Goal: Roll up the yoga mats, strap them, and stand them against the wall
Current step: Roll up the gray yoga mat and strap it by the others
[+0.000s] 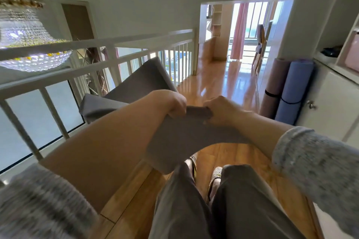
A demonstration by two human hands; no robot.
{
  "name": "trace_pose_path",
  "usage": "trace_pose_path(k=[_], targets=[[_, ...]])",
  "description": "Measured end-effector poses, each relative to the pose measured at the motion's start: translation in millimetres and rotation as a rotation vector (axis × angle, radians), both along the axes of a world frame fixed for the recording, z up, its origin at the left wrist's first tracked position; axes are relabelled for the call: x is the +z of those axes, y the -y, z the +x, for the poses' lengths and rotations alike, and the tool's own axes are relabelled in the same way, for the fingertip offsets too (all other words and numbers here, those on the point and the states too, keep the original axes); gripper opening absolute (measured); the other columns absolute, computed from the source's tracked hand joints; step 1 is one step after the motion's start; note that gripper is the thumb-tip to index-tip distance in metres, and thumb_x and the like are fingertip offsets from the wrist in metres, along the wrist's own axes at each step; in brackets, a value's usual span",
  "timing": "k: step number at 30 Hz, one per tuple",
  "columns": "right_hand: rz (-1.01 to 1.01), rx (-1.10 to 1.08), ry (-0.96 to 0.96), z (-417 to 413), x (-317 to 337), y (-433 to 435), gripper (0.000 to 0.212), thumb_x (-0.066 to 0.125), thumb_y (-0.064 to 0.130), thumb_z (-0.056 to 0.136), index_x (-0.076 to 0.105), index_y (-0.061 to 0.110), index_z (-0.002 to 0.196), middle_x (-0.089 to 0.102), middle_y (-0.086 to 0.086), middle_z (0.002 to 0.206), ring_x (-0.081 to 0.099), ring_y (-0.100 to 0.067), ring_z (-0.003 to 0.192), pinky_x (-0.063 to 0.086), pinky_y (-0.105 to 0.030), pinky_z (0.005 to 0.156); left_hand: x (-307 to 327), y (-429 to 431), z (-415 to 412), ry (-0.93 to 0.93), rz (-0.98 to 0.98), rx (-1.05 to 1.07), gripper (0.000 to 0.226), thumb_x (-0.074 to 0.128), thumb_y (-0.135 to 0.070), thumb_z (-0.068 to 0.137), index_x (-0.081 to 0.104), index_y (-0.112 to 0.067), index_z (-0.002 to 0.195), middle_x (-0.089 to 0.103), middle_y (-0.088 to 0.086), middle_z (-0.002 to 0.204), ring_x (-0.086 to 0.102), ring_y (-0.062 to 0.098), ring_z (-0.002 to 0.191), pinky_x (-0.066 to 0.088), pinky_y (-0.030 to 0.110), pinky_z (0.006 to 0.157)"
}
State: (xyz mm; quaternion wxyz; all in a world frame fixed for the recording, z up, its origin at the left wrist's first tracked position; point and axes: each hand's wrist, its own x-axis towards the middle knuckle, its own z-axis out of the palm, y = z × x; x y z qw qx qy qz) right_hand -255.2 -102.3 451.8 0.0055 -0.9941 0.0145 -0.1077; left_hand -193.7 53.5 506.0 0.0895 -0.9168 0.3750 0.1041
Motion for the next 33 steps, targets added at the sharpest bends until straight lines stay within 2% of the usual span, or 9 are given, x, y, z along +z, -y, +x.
trace_pose_path(k=[4, 7, 10, 14, 19, 21, 25, 29, 33], targets=[[0.318, -0.281, -0.197, -11.8, -15.5, 34.9, 0.033, 0.074, 0.022, 0.081, 0.061, 0.014, 0.111, 0.062, 0.001, 0.098, 0.061, -0.018, 0.091, 0.054, -0.030, 0.081, 1.9, -14.8, 20.3, -0.004, -0.210, 0.038, 0.026, 0.044, -0.003, 0.089, 0.062, -0.016, 0.102, 0.061, 0.006, 0.107, 0.057, 0.023, 0.095, 0.045, 0.027, 0.077], [0.663, -0.339, -0.264, -15.8, -28.6, 34.3, 0.017, 0.065, 0.010, 0.088, 0.061, 0.011, 0.104, 0.064, -0.006, 0.098, 0.065, -0.020, 0.086, 0.059, -0.034, 0.075, -1.8, -20.1, 32.8, -0.008, -0.381, 0.096, 0.032, 0.046, -0.005, 0.090, 0.063, -0.016, 0.114, 0.061, 0.011, 0.116, 0.057, 0.027, 0.102, 0.046, 0.032, 0.086], [0.806, -0.357, -0.130, -7.2, -30.3, 29.3, 0.016, 0.054, 0.012, 0.094, 0.054, 0.008, 0.110, 0.062, -0.011, 0.101, 0.062, -0.022, 0.084, 0.056, -0.032, 0.066, -4.4, -22.1, 40.7, -0.015, -0.519, 0.139, 0.037, 0.046, -0.004, 0.092, 0.062, -0.016, 0.123, 0.059, 0.012, 0.123, 0.056, 0.028, 0.110, 0.043, 0.034, 0.091], [0.595, -0.409, 0.260, 6.8, -8.7, 38.1, 0.020, 0.043, 0.011, 0.099, 0.045, 0.007, 0.118, 0.056, -0.013, 0.108, 0.051, -0.022, 0.090, 0.041, -0.031, 0.072, 3.1, -18.1, 47.2, -0.014, -0.573, 0.139, 0.038, 0.046, -0.007, 0.094, 0.056, -0.017, 0.130, 0.057, 0.012, 0.129, 0.052, 0.028, 0.118, 0.039, 0.034, 0.094], [0.125, -0.222, 0.635, 3.3, 36.2, 47.7, 0.017, 0.046, 0.015, 0.099, 0.052, 0.008, 0.114, 0.057, -0.017, 0.112, 0.057, -0.029, 0.096, 0.046, -0.034, 0.085, -0.4, -11.6, 48.5, -0.046, -0.469, 0.138, 0.041, 0.048, -0.007, 0.093, 0.053, -0.017, 0.133, 0.056, 0.011, 0.130, 0.051, 0.028, 0.119, 0.038, 0.034, 0.099], [-0.056, -0.098, 0.583, -4.6, 40.9, 46.3, 0.017, 0.047, 0.017, 0.098, 0.055, 0.007, 0.110, 0.059, -0.018, 0.110, 0.057, -0.032, 0.097, 0.047, -0.038, 0.087, -13.3, -10.3, 47.1, -0.064, -0.404, 0.110, 0.042, 0.048, -0.002, 0.091, 0.057, -0.020, 0.128, 0.056, 0.007, 0.128, 0.051, 0.027, 0.118, 0.038, 0.033, 0.099], [-0.310, -0.110, 0.221, -12.9, 16.4, 31.7, 0.022, 0.040, 0.027, 0.097, 0.049, 0.012, 0.111, 0.063, -0.013, 0.103, 0.058, -0.030, 0.096, 0.038, -0.040, 0.090, -42.4, -8.5, 53.8, -0.109, -0.106, 0.072, 0.030, 0.055, -0.006, 0.084, 0.062, -0.034, 0.093, 0.057, 0.000, 0.115, 0.054, 0.021, 0.103, 0.043, 0.035, 0.095], [-0.298, -0.105, 0.113, -13.1, 3.8, 20.8, 0.023, 0.041, 0.033, 0.093, 0.050, 0.014, 0.103, 0.062, -0.007, 0.086, 0.057, -0.026, 0.080, 0.036, -0.039, 0.091, -56.2, -8.8, 52.5, -0.139, 0.085, 0.141, 0.042, 0.061, -0.011, 0.082, 0.060, -0.014, 0.123, 0.060, 0.006, 0.115, 0.058, 0.022, 0.103, 0.047, 0.034, 0.090], [-0.260, -0.121, 0.111, -12.7, 14.4, 31.4, 0.020, 0.047, 0.036, 0.089, 0.054, 0.016, 0.092, 0.039, 0.004, 0.065, 0.045, -0.018, 0.069, 0.041, -0.037, 0.087, -70.0, 0.3, 51.0, -0.130, -0.072, 0.125, 0.038, 0.059, -0.013, 0.083, 0.061, -0.010, 0.121, 0.060, 0.005, 0.108, 0.057, 0.023, 0.102, 0.047, 0.034, 0.089]])
